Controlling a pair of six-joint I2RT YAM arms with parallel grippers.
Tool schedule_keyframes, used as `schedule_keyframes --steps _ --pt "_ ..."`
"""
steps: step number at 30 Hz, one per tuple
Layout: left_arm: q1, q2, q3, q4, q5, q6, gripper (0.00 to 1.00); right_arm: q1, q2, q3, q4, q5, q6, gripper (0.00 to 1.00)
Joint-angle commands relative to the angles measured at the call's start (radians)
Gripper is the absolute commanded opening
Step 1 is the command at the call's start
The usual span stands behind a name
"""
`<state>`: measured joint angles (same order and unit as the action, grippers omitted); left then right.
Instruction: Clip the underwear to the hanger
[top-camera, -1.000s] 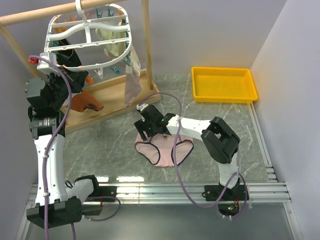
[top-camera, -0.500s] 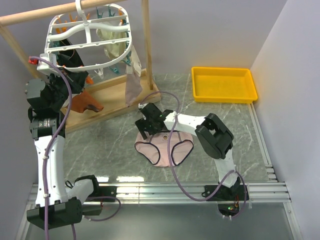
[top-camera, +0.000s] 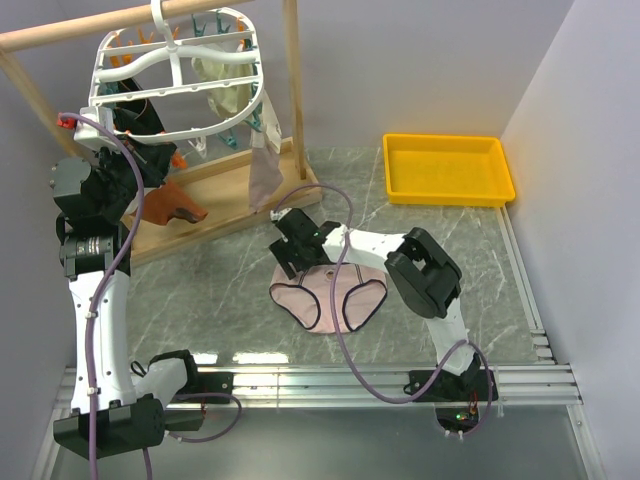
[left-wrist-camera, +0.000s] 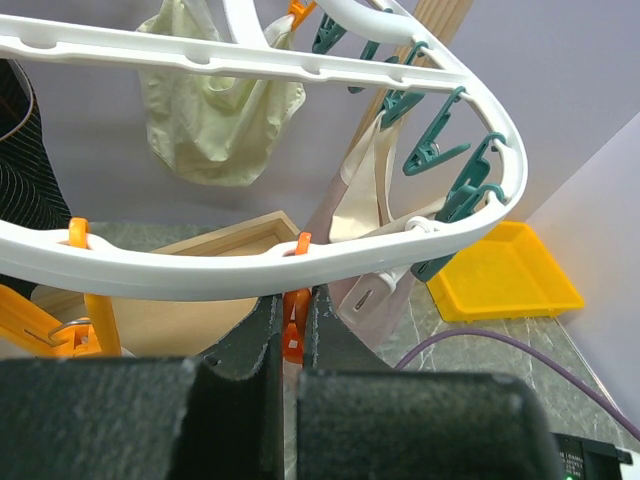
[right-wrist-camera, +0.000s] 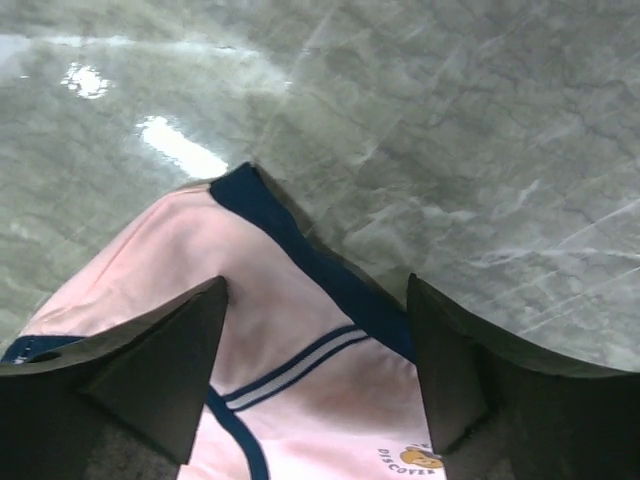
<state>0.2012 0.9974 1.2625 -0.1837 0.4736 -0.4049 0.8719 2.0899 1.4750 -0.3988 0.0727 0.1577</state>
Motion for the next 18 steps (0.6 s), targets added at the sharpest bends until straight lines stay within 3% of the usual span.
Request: schedule_keyframes --steps 1,3,6,7,9,11,12,18 --pt "-0.002 -0.016 -0.002 0.032 0.008 0.011 0.00 0.058 0.038 -0.099 -0.028 0.044 -0.032 0.76" --pt "-0.002 -0.017 -0.005 0.033 0.010 0.006 0.00 0.078 0.045 -0.120 -0.021 0.052 -0.049 0.73" --pt "-0.002 -0.017 -0.003 0.030 0.008 0.006 0.00 0.079 0.059 -0.114 -0.018 0.018 -0.058 0.52" --pt "-0.002 -0.017 -0.005 0.032 0.008 0.008 0.00 0.079 0.061 -0.110 -0.015 0.018 -0.061 0.38" --pt "-0.002 -0.014 0.000 0.026 0.007 0.009 0.00 0.079 0.055 -0.102 -0.006 0.010 -0.072 0.23" --pt "-0.002 -0.014 0.002 0.023 0.008 0.009 0.00 0.078 0.049 -0.096 0.015 -0.005 -0.090 0.13" --pt "0.000 -0.014 0.002 0.024 0.010 0.009 0.00 0.078 0.036 -0.087 0.024 -0.001 -0.101 0.02" --pt "-0.002 -0.019 -0.002 0.007 0.023 0.008 0.01 0.070 -0.105 -0.071 0.162 0.012 -0.211 0.00"
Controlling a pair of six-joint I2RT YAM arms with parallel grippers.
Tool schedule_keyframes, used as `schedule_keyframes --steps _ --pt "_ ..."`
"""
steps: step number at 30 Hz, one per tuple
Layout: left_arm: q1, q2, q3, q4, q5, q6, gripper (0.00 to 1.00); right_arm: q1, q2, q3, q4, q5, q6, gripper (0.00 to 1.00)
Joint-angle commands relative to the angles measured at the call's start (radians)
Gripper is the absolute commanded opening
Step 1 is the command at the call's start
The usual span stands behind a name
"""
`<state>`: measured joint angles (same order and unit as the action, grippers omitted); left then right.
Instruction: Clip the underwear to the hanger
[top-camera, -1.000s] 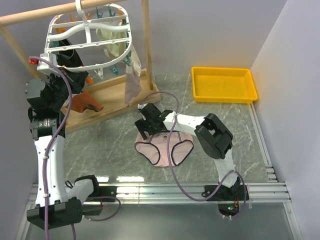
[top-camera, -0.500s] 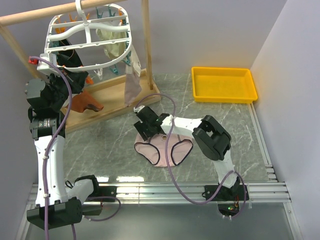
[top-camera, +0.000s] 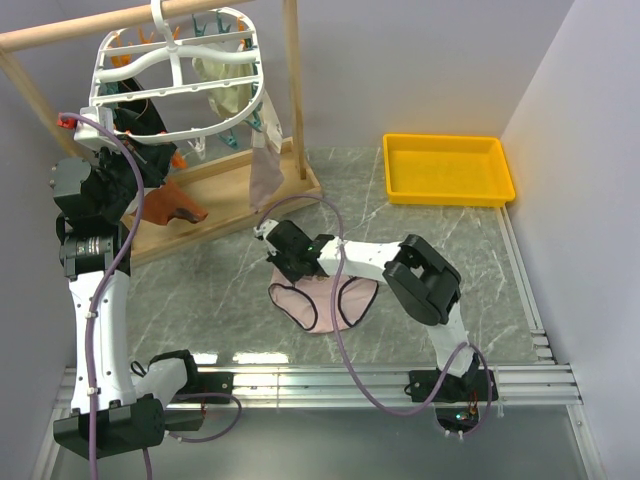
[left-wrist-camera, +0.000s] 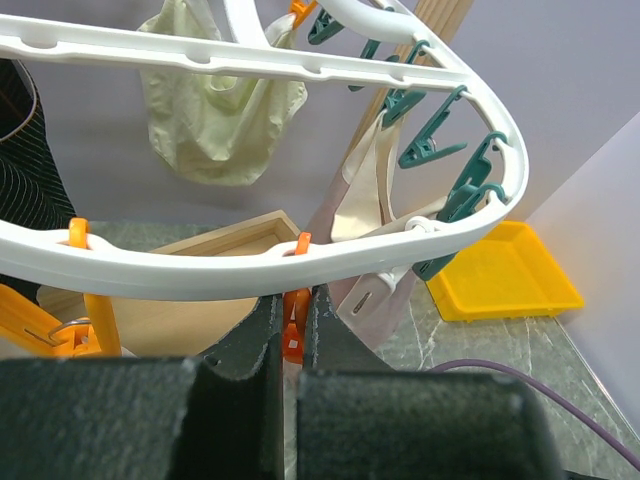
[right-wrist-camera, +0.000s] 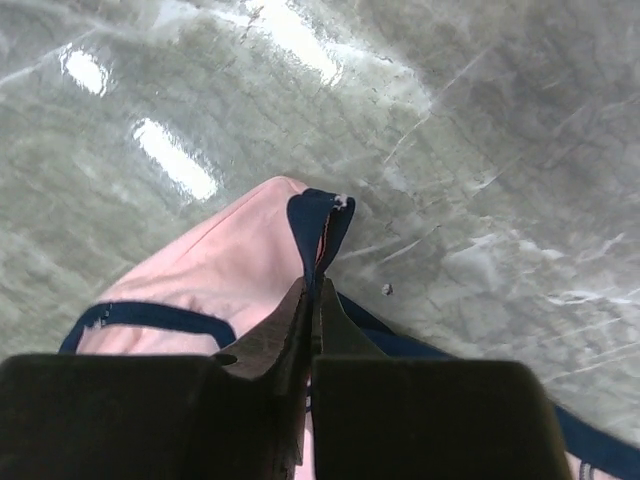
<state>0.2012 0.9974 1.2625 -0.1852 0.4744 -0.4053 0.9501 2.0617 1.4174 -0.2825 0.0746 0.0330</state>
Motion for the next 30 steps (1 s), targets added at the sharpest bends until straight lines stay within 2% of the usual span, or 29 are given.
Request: schedule_keyframes --steps 1,5,7,15,23,30 --pt "-0.002 -0.020 0.001 0.007 0.023 0.011 0.00 -0.007 -0.099 -0.011 0.068 -0.002 -0.108 0.00" --pt "-0.002 -0.020 0.008 -0.003 0.038 0.017 0.00 -0.007 -0.210 -0.006 0.167 -0.059 -0.240 0.00" --pt "-0.002 -0.023 0.006 -0.008 0.047 0.019 0.00 -0.005 -0.233 0.014 0.190 -0.134 -0.280 0.00" --pt "-0.002 -0.034 -0.003 -0.025 0.084 0.031 0.00 -0.005 -0.259 0.182 0.102 -0.374 -0.415 0.00" --pt "-0.002 -0.036 -0.006 -0.043 0.125 0.045 0.01 -0.004 -0.204 0.412 0.000 -0.435 -0.446 0.00" --pt "-0.002 -0.036 -0.011 -0.048 0.159 0.043 0.01 0.006 -0.115 0.603 -0.099 -0.421 -0.487 0.00"
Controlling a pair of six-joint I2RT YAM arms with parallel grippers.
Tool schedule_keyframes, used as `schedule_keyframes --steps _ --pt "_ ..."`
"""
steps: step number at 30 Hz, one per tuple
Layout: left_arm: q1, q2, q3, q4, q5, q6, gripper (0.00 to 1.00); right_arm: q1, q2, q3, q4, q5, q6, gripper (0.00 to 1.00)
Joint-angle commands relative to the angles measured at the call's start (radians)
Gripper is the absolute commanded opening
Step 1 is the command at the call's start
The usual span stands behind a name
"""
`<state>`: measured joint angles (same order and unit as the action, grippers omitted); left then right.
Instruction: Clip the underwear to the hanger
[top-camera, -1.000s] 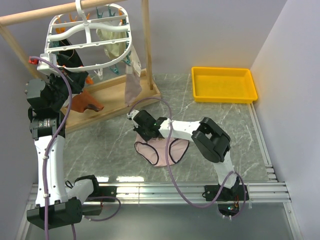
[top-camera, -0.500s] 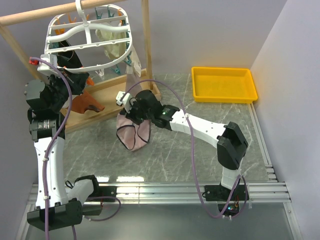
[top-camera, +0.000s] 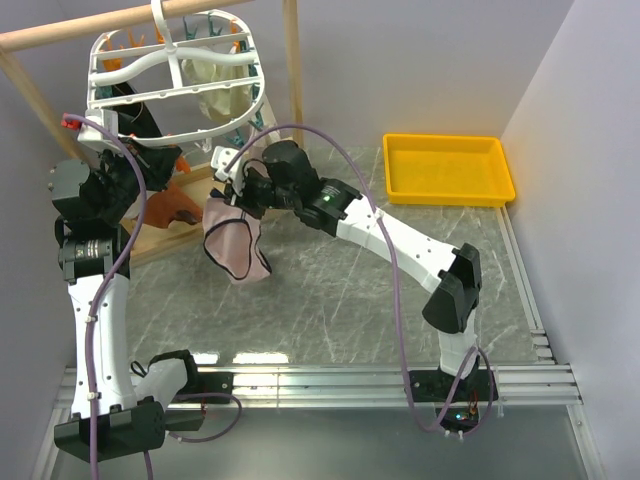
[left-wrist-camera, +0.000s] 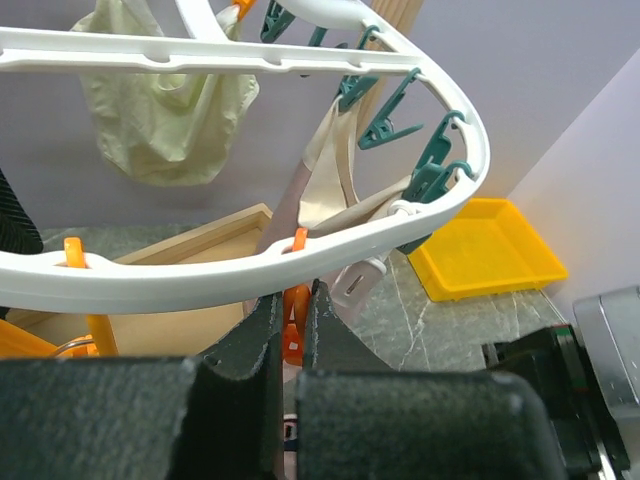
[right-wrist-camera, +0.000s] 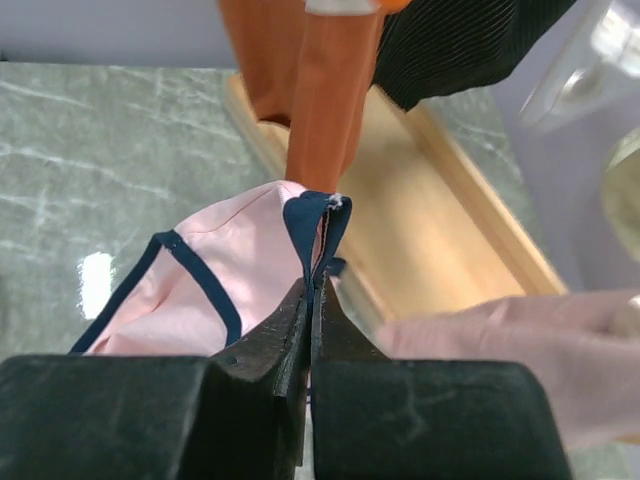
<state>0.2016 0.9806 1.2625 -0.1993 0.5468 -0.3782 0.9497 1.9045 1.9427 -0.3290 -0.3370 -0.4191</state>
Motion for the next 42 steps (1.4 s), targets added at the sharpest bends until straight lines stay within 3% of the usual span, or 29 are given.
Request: schedule_keyframes --steps 1,8,17,31,42 --pt "-0.004 -0.019 -0.011 -0.035 0.090 0.015 0.00 0.008 0.050 0.093 -0.061 -0.002 -0.050 0.00" --pt "-0.002 -0.016 -0.014 -0.035 0.116 0.012 0.00 0.018 0.143 0.269 -0.123 0.016 -0.099 0.00" --pt "-0.004 -0.013 -0.018 -0.038 0.134 0.013 0.01 0.037 0.183 0.355 -0.101 0.088 -0.141 0.00" --pt "-0.002 -0.011 -0.020 -0.048 0.145 0.024 0.00 0.093 0.179 0.331 0.039 0.303 -0.325 0.00" --pt "-0.002 -0.014 -0.026 -0.046 0.148 0.024 0.00 0.107 0.182 0.332 0.054 0.306 -0.353 0.00"
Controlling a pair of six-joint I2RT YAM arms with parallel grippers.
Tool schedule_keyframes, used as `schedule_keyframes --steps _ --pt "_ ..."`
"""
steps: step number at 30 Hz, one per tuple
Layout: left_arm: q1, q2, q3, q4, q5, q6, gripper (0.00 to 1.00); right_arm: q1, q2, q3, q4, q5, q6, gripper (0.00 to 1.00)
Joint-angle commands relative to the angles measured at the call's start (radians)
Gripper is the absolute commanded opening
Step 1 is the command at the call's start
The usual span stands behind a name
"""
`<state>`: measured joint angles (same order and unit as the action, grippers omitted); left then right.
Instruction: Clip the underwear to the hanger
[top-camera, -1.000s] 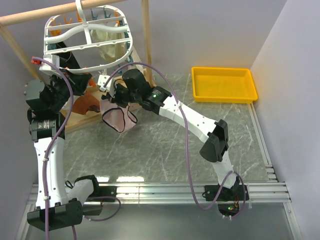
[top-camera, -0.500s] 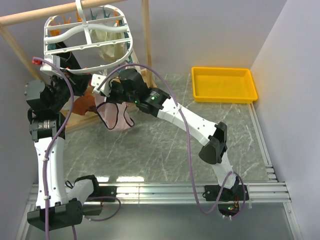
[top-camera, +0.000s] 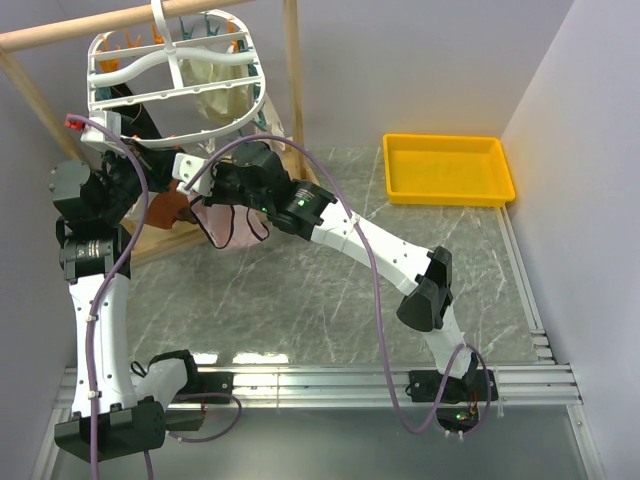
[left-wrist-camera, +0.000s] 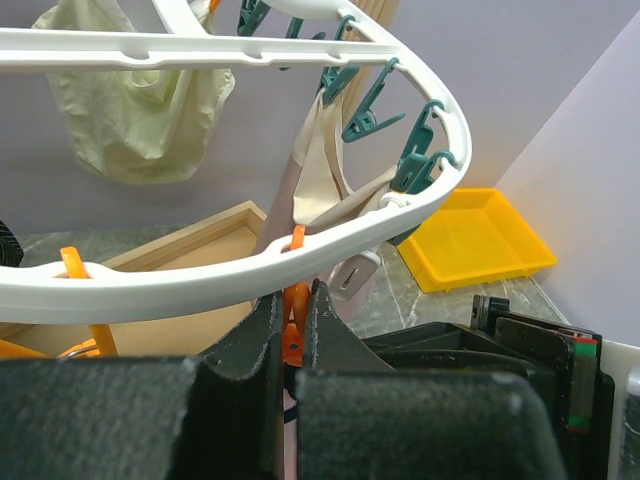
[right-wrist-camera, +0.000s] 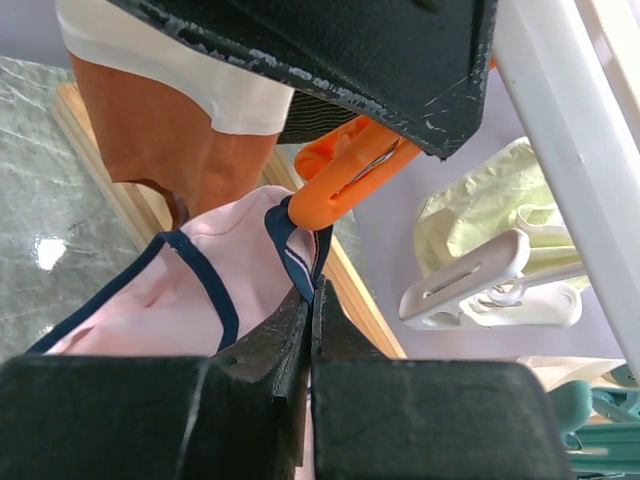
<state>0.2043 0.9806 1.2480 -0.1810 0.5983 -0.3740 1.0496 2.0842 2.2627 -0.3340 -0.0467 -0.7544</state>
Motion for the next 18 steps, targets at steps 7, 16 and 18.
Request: schedule_keyframes --steps 7,16,18 --pt "-0.005 -0.014 -0.015 -0.054 0.093 0.014 0.01 0.010 0.000 0.009 0.052 0.002 -0.020 0.00" --pt "-0.005 -0.020 -0.025 -0.041 0.087 0.000 0.00 0.018 0.016 0.008 0.030 -0.005 -0.005 0.00" --pt "-0.006 -0.019 -0.024 -0.044 0.089 0.003 0.01 0.018 0.016 0.011 0.032 -0.004 -0.002 0.00"
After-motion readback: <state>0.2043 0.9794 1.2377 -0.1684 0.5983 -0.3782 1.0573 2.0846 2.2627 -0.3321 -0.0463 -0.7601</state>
